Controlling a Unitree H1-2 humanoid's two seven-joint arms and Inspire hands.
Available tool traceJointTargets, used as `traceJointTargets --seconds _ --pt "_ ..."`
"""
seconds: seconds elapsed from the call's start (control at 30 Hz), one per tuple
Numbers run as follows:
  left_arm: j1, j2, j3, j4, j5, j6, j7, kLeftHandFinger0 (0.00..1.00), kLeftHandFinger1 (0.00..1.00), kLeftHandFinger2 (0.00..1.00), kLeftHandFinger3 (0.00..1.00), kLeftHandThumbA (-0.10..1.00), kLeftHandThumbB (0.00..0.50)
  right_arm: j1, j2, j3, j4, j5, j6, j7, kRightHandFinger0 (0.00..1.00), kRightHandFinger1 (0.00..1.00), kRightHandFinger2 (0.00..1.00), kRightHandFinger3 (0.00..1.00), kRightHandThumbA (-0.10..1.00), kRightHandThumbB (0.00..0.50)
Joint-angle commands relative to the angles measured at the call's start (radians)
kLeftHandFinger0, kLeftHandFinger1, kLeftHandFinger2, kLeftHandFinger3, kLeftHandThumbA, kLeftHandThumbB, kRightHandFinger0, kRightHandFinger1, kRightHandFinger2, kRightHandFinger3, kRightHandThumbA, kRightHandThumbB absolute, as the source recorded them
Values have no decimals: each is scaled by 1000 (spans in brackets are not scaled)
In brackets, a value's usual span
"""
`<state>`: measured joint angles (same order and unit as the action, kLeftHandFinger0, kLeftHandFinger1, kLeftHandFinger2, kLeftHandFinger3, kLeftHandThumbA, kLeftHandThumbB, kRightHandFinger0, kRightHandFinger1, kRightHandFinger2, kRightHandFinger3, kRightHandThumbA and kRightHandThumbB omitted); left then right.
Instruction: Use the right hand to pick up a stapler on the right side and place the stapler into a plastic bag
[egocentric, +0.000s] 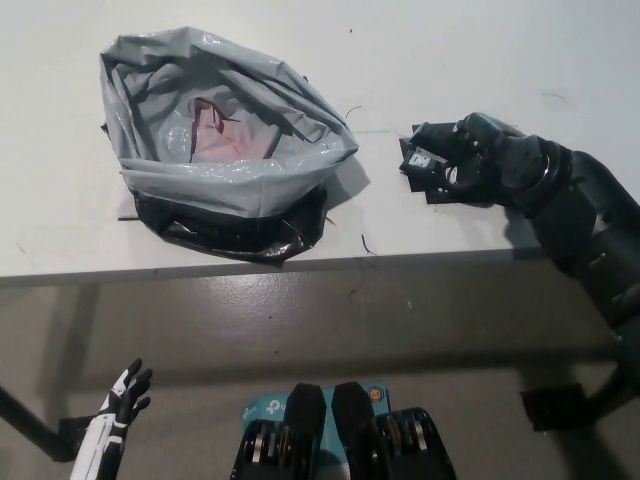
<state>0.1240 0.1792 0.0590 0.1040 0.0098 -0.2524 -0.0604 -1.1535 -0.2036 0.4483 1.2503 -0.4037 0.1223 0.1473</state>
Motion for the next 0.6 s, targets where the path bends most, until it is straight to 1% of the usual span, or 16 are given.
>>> traceJointTargets --seconds 0.0,0.03,0.07,0.1,0.13,0.17,0.2,0.23,0.27,0.3,0.33,0.37,0.4,0.47,0.5,0.57 --pt "-7 23 2 -31 -3 -18 -14 1000 1000 1000 1000 1000 113 -47 -2 -20 -20 -7 -30 -54 514 584 627 689 188 177" --pt "-7 23 2 -31 -3 -17 -13 1000 1000 1000 1000 1000 113 -47 -2 -20 -19 -6 -29 -55 514 584 627 689 188 177" --pt "-7 24 2 -31 0 -16 -12 1000 1000 1000 1000 1000 108 -49 -1 -28 -18 1 -29 -52 350 429 485 534 183 177" --pt "-7 24 2 -32 -3 -14 -13 1000 1000 1000 1000 1000 109 -50 0 -44 -12 15 -40 -55 107 226 335 342 149 180" --pt "-6 24 2 -32 -3 -14 -13 1000 1000 1000 1000 1000 108 -49 0 -54 -12 24 -47 -58 21 148 270 266 131 184" --pt "-6 25 2 -32 -1 -15 -12 1000 1000 1000 1000 1000 108 -49 1 -62 -12 28 -51 -60 21 148 270 266 131 184" --pt "-6 27 1 -31 -1 -18 -13 1000 1000 1000 1000 1000 104 -45 4 -104 -12 61 -70 -67 1 74 272 180 56 194" --pt "-7 27 0 -30 -2 -21 -13 1000 1000 1000 1000 1000 102 -42 6 -140 -17 91 -86 -75 0 122 378 245 51 191" --pt "-10 26 0 -28 -3 -23 -13 1000 1000 1000 1000 1000 102 -42 7 -161 -19 103 -90 -79 1 175 506 320 58 180" --pt "-9 26 0 -27 -5 -22 -13 1000 1000 1000 1000 1000 102 -43 14 -205 -20 138 -85 -80 46 299 655 476 21 179" --pt "-8 26 0 -27 -6 -21 -13 1000 1000 1000 1000 1000 103 -48 21 -241 -19 159 -75 -85 115 456 794 671 29 175" --pt "-8 25 0 -26 -4 -20 -11 1000 1000 1000 1000 1000 113 -55 34 -317 -28 220 -64 -87 103 458 795 795 -49 183" --pt "-8 24 -1 -25 -2 -19 -10 1000 1000 1000 1000 1000 115 -59 41 -361 -32 256 -60 -85 93 457 795 795 -67 181" --pt "-5 23 -2 -28 1 -19 -9 1000 1000 1000 1000 1000 117 -63 51 -429 -34 299 -80 -87 113 502 860 770 -99 192" --pt "-4 22 -3 -28 1 -19 -9 1000 1000 1000 1000 1000 119 -64 55 -449 -38 303 -97 -87 106 507 875 777 -100 199" --pt "-3 22 -2 -29 -1 -16 -10 1000 1000 1000 1000 1000 118 -69 59 -461 -47 286 -129 -80 92 523 890 808 -100 184"
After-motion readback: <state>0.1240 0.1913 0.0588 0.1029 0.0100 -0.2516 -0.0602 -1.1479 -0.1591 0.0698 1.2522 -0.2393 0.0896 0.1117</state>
